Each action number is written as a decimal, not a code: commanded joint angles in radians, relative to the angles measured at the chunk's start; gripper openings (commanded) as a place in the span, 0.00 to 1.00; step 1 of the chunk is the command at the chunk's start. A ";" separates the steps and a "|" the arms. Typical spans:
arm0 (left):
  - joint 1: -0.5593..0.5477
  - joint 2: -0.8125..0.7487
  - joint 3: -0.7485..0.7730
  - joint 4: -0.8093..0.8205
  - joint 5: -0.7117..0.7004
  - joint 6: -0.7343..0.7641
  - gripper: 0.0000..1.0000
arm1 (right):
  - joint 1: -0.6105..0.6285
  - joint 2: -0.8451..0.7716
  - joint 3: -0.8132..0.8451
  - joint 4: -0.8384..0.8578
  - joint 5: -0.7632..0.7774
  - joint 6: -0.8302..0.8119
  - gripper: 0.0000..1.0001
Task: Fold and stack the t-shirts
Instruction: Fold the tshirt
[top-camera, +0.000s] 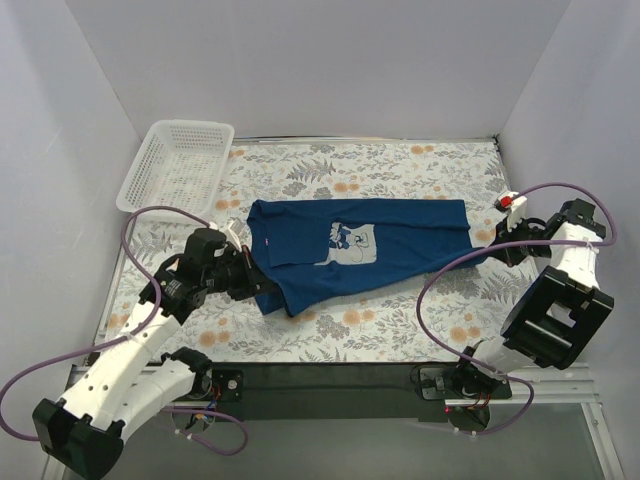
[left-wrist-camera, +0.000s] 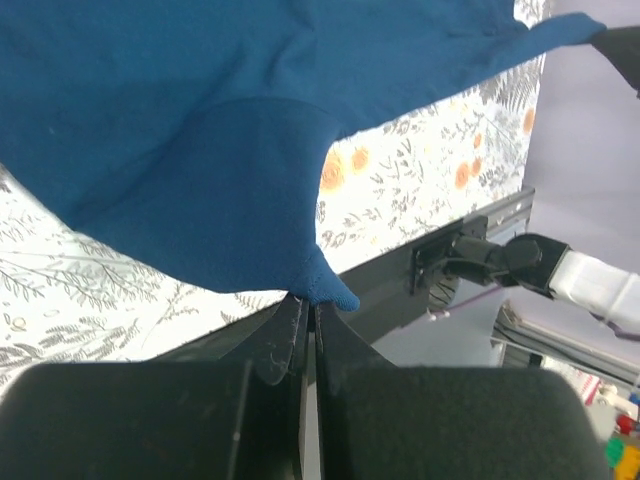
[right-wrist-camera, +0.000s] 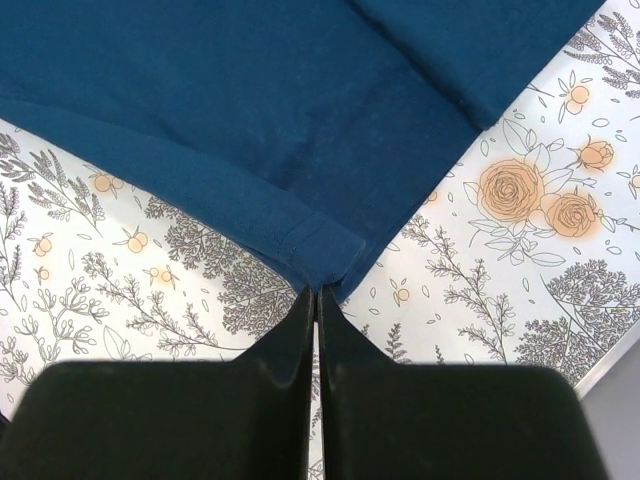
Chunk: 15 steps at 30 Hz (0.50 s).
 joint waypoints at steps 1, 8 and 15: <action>0.003 -0.017 -0.014 -0.066 0.069 -0.022 0.00 | -0.011 -0.022 0.047 -0.013 -0.039 -0.001 0.01; 0.003 0.023 -0.084 -0.069 0.135 -0.013 0.00 | -0.040 0.006 0.081 -0.013 -0.062 0.002 0.01; 0.003 0.079 -0.079 -0.103 0.139 0.023 0.00 | -0.059 0.052 0.095 -0.020 -0.087 -0.012 0.01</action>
